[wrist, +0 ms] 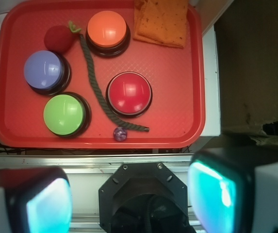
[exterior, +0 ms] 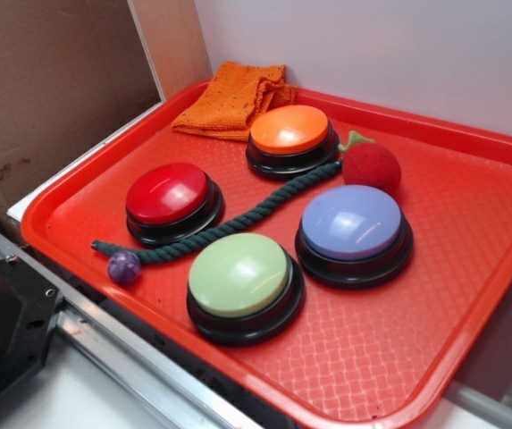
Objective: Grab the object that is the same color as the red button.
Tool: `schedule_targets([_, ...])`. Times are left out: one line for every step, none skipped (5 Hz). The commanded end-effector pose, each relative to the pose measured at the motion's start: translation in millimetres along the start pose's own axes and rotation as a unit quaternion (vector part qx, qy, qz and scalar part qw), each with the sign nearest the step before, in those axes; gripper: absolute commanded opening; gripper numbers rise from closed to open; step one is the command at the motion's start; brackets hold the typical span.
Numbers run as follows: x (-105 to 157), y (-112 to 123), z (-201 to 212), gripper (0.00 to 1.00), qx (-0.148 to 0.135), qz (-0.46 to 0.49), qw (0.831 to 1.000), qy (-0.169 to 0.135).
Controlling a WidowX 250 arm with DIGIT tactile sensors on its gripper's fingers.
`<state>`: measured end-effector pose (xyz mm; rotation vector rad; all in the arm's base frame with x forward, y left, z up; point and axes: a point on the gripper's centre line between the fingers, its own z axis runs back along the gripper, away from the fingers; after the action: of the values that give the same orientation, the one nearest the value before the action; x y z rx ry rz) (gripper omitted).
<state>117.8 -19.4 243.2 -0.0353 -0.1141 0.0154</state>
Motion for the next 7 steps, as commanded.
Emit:
schedule_targets([0.0,0.0,0.0,1.0,0.0,0.0,1.0,0.0])
schedule_targets([12.4,-9.7,-10.5,1.0,-0.01,0.027,0.999,-0.037])
schedule_targets([33.9,-24.5,-29.5,1.0,-0.005,0.056,0.995,-0.077])
schedule_targets([54.6,-31.7,-45.8,1.0,0.0,0.096,0.99,-0.098])
schedule_targets([91.4,-49.1,-70.8,1.0,-0.015,0.087,0.993,-0.078])
schedule_targets([118.9,-68.8,-96.1,1.0,-0.034,0.146,0.983,-0.105])
schedule_targets([142.2,-82.9,-121.7,1.0,-0.051,0.157,0.982,-0.094])
